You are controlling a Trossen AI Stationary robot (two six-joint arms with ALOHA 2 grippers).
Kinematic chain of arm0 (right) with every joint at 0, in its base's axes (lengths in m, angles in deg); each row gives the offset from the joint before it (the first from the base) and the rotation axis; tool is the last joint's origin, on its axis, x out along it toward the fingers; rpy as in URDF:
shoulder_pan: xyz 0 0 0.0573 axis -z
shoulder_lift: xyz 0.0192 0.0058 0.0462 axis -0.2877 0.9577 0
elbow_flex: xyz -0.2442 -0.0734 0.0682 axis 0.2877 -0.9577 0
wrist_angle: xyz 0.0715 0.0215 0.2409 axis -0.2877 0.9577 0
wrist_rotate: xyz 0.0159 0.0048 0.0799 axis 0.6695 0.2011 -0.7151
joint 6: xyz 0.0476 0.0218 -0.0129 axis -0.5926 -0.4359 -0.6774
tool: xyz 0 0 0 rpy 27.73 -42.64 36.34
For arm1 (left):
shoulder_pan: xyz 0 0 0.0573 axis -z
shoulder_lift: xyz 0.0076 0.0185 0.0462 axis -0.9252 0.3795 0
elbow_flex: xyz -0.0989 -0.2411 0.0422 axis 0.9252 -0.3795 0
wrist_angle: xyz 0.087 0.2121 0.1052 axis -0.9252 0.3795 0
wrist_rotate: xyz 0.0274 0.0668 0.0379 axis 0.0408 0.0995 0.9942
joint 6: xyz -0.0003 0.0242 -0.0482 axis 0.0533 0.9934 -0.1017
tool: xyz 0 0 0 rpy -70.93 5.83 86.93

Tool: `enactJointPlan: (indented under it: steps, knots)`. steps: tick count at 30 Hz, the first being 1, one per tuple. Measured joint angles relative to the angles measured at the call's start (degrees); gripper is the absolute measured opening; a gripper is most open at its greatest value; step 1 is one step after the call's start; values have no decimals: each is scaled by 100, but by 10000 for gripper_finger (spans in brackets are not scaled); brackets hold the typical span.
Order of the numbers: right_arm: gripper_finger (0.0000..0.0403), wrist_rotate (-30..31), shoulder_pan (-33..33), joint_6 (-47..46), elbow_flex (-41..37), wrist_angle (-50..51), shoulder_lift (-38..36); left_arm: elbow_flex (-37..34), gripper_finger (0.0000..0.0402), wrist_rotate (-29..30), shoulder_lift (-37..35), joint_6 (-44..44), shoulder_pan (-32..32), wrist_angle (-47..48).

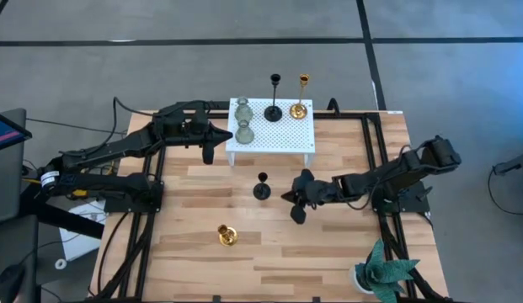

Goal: Pick & Place candle stick holders
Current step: Align the black candle holder with the black candle holder on the shelf

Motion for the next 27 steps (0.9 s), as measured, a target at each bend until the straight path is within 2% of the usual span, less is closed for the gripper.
enactJointPlan:
  steps: [9, 21, 24, 27]
  knots:
    - [0, -159, 190, 146, 0, -318, 712, 0, 26, 0, 0, 11, -2, 2]
    - [0, -138, 615, 147, 298, -789, 1223, 0, 26, 2, 0, 13, -2, 2]
    - [12, -190, 729, 245, 446, -836, 1322, 0, 26, 2, 0, 13, 0, 2]
    - [40, -335, 808, 406, 570, -816, 1407, 0, 26, 2, 0, 11, -2, 4]
